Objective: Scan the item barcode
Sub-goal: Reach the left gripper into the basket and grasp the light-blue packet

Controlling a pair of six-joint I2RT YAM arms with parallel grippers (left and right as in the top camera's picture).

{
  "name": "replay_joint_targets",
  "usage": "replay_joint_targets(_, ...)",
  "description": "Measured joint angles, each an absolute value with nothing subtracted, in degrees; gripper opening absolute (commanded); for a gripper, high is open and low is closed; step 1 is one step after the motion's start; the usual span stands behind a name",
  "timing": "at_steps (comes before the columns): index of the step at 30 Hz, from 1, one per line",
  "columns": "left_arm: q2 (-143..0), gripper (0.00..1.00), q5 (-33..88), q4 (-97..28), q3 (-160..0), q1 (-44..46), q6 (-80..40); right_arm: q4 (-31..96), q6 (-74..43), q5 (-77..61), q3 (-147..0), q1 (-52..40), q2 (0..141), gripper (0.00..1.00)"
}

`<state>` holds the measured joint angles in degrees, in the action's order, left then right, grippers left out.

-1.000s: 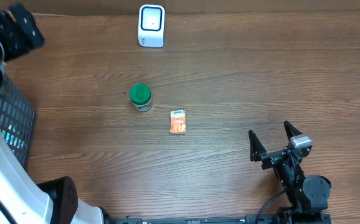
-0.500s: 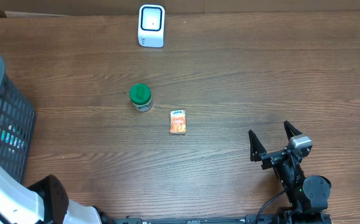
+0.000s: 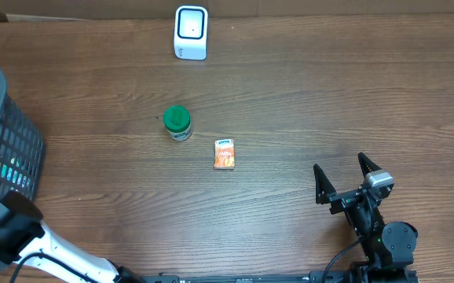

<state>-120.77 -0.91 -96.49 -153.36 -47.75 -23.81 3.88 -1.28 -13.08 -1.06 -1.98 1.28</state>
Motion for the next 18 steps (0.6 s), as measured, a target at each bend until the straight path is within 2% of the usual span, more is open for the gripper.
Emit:
replay_joint_targets(9,-121.8,0.79,1.1,-93.8,-141.9,-52.0,-17.7,3.9,-1.3,-13.1,-1.1,-2.0,1.3,1.0)
replay_joint_targets(13,-122.1,0.71,1.9,-91.0,-134.1,-52.0,-15.4,3.9,-1.3,-13.1,-1.1,-2.0,1.3,1.0)
replay_joint_targets(18,-122.1,0.68,2.9,-85.5,-124.4,-52.0,-13.3,3.8,-1.3,-13.1,-1.1,-2.0,1.3,1.0)
